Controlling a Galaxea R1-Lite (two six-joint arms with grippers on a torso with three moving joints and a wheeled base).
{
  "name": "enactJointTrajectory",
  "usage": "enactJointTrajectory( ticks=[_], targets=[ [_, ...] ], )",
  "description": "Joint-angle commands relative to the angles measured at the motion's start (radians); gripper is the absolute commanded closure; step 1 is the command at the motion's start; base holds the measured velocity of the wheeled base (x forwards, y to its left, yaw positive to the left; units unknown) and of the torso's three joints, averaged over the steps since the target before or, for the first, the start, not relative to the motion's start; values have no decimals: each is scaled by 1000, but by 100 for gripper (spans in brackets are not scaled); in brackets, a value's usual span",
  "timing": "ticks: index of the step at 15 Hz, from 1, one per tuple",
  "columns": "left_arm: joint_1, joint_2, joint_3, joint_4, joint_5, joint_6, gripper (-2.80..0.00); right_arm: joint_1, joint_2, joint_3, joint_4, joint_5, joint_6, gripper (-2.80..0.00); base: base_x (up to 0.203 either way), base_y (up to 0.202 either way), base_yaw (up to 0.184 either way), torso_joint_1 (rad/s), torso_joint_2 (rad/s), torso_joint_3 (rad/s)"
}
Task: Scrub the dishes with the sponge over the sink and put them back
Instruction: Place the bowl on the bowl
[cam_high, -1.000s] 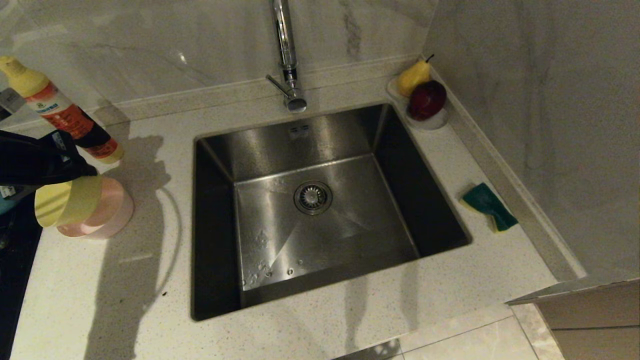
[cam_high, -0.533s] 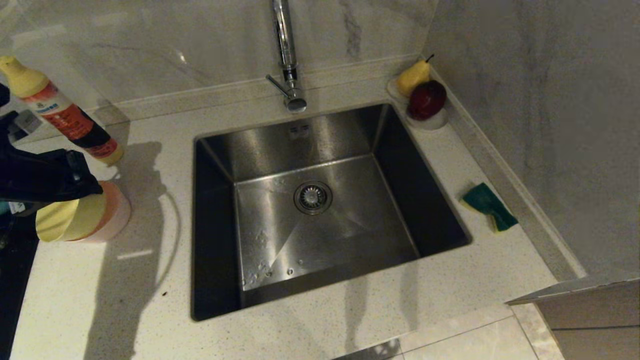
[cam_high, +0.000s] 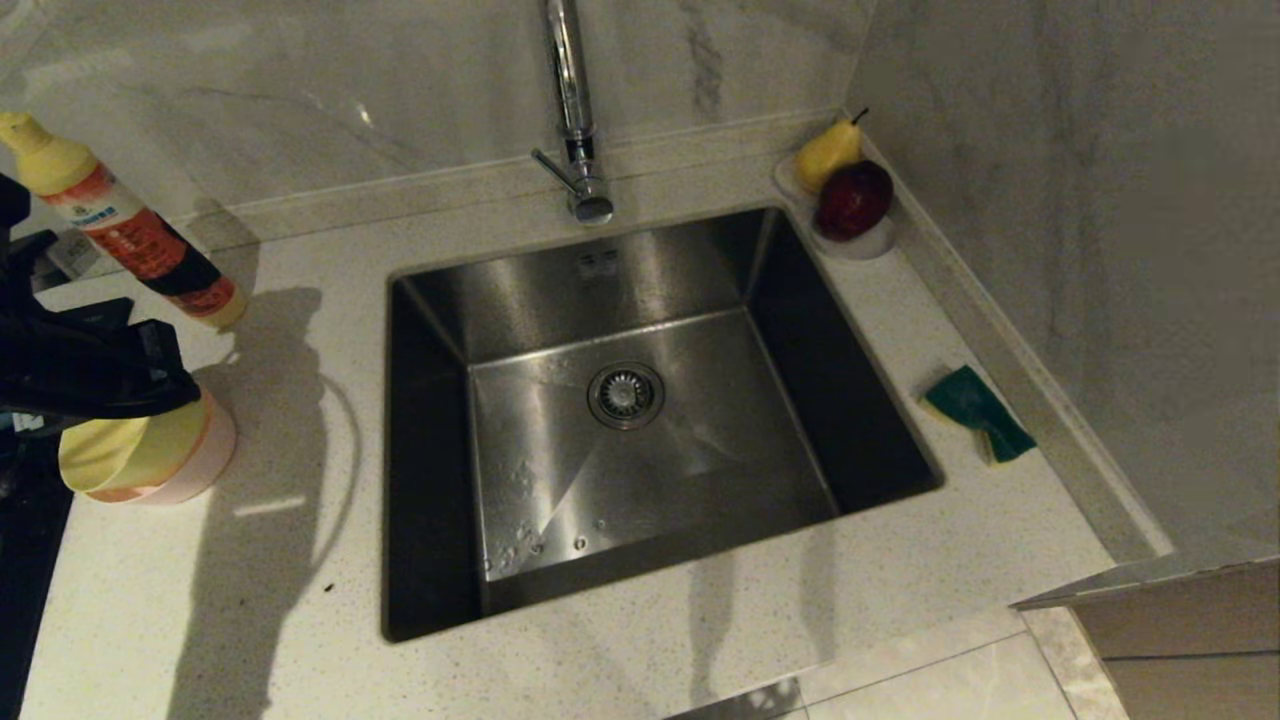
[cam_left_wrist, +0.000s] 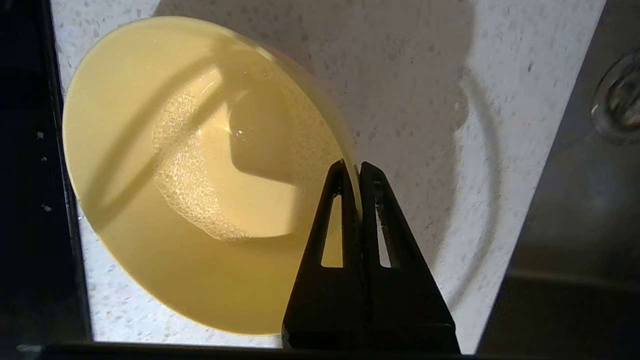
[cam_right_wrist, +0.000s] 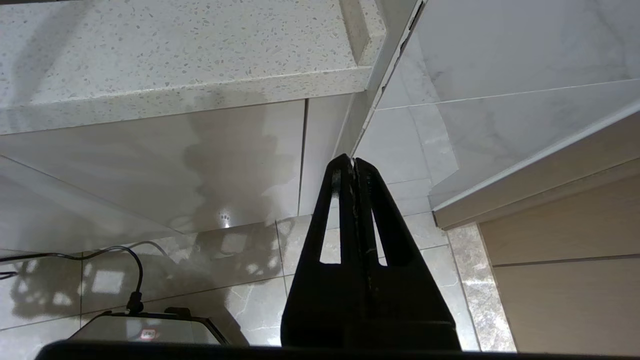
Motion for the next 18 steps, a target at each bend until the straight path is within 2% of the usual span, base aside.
enactJointTrajectory(
  ticks=[1,3,8,18],
  targets=[
    [2,-13,20,3,4,37,0,0,0,0,0,0,-1,0,0,0,0,0,0,0],
    [7,-18,33,0,29,53,0,0,0,0,0,0,-1,0,0,0,0,0,0,0],
    [39,-22,36,1,30,73,0,0,0,0,0,0,-1,0,0,0,0,0,0,0],
    [39,-17,58,-6,29,76,0,0,0,0,0,0,-1,0,0,0,0,0,0,0]
  ],
)
